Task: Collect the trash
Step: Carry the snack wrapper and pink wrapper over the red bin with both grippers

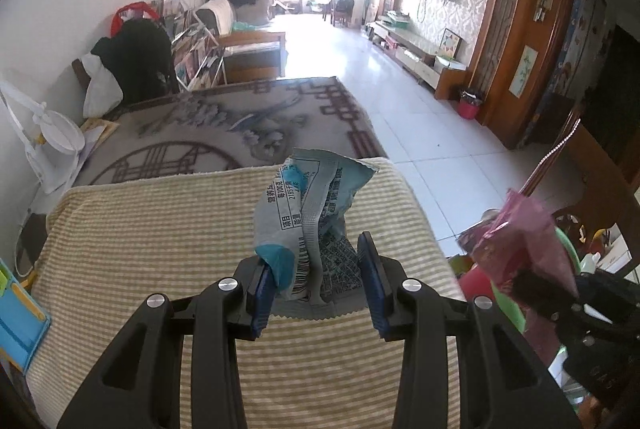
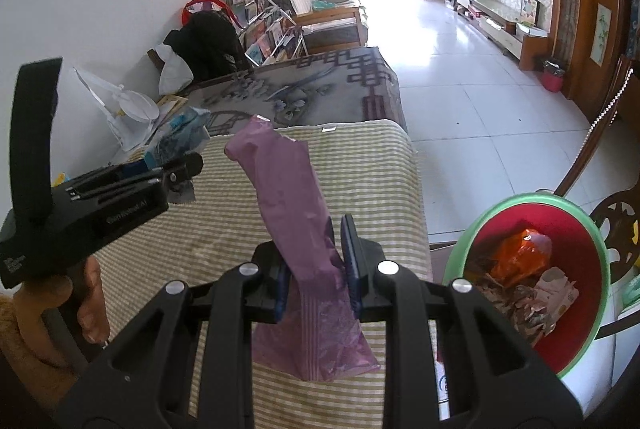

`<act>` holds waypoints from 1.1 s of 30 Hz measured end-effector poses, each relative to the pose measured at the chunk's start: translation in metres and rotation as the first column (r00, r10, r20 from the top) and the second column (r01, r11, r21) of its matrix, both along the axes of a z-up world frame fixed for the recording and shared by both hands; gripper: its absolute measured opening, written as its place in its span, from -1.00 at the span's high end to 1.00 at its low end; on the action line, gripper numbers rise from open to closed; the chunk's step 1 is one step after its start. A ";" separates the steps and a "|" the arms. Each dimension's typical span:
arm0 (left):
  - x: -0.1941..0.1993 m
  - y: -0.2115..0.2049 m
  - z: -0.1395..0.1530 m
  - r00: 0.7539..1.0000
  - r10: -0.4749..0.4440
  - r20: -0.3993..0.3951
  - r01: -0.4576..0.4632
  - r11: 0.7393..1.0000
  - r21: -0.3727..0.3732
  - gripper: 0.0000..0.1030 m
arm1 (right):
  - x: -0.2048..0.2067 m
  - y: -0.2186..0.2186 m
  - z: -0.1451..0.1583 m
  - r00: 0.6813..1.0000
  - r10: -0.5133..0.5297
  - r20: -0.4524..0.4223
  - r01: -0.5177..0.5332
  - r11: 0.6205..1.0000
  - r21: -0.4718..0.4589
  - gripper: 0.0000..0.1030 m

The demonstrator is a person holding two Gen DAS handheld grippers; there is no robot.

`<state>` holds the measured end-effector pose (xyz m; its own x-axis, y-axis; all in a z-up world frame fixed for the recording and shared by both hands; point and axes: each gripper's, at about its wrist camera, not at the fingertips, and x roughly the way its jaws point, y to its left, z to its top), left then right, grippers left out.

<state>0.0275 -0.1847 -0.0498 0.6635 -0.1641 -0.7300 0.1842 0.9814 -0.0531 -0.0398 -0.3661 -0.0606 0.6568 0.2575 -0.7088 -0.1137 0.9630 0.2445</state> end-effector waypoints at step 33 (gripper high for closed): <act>-0.016 -0.120 0.008 0.980 -0.199 -0.004 0.199 0.980 -0.001 0.28 | -0.026 -0.110 -0.007 0.981 -0.192 -0.006 0.192 0.980 0.046 0.55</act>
<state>0.0119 -0.3048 -0.0420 0.6143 -0.2933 -0.7325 0.3759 0.9250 -0.0551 -0.0662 -0.4758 -0.0671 0.6962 0.1590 -0.7000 0.0727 0.9545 0.2891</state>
